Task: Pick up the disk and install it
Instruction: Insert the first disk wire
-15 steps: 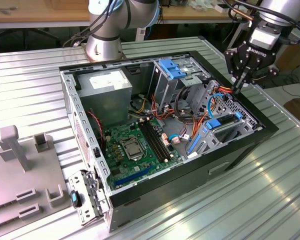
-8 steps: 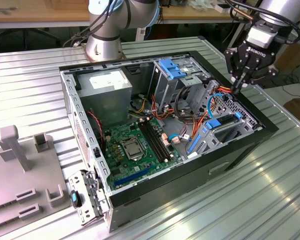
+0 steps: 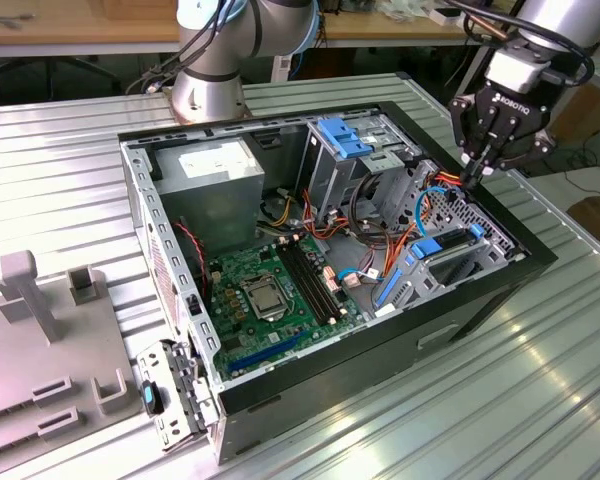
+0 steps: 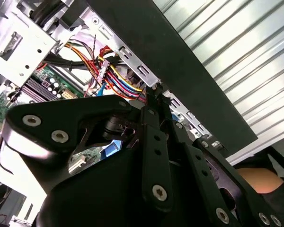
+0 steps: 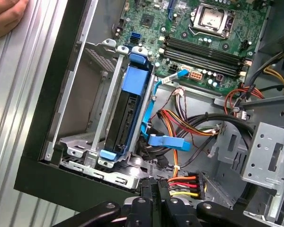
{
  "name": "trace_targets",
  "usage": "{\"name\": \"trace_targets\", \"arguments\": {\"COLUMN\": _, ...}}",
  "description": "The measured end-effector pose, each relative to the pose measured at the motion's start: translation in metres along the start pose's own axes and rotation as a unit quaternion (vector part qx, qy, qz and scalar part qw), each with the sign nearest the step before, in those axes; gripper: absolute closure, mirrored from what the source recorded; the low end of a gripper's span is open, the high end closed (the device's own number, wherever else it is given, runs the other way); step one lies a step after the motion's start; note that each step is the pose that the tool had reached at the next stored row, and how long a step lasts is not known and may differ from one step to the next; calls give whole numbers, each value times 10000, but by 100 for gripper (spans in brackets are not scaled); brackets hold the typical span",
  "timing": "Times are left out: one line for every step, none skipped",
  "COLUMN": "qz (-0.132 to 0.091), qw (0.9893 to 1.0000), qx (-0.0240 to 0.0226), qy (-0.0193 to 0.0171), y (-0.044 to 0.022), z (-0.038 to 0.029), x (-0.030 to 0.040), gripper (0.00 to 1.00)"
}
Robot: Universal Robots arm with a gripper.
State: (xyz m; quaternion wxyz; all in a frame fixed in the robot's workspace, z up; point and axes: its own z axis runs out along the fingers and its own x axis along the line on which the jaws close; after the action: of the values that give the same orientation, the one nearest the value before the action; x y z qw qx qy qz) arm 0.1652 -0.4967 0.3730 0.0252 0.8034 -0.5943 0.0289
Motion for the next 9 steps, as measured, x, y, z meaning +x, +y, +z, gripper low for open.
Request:
{"name": "trace_targets", "arguments": {"qz": 0, "qw": 10000, "qx": 0, "qy": 1, "y": 5, "z": 0, "x": 10, "gripper": 83}}
{"name": "trace_targets", "arguments": {"qz": 2, "qw": 10000, "qx": 0, "qy": 1, "y": 11, "z": 1, "x": 30, "gripper": 83}}
{"name": "trace_targets", "arguments": {"qz": 3, "qw": 10000, "qx": 0, "qy": 1, "y": 16, "z": 2, "x": 42, "gripper": 83}}
{"name": "trace_targets", "arguments": {"qz": 5, "qw": 10000, "qx": -1, "qy": 2, "y": 21, "z": 2, "x": 57, "gripper": 83}}
{"name": "trace_targets", "arguments": {"qz": 6, "qw": 10000, "qx": -1, "qy": 2, "y": 26, "z": 4, "x": 72, "gripper": 83}}
{"name": "trace_targets", "arguments": {"qz": 14, "qw": 10000, "qx": -1, "qy": 1, "y": 37, "z": 7, "x": 105, "gripper": 83}}
{"name": "trace_targets", "arguments": {"qz": 24, "qw": 10000, "qx": -2, "qy": 1, "y": 45, "z": 8, "x": 116, "gripper": 83}}
{"name": "trace_targets", "arguments": {"qz": 39, "qw": 10000, "qx": -3, "qy": 1, "y": 46, "z": 7, "x": 116, "gripper": 83}}
{"name": "trace_targets", "arguments": {"qz": 60, "qw": 10000, "qx": -5, "qy": 1, "y": 46, "z": 7, "x": 116, "gripper": 83}}
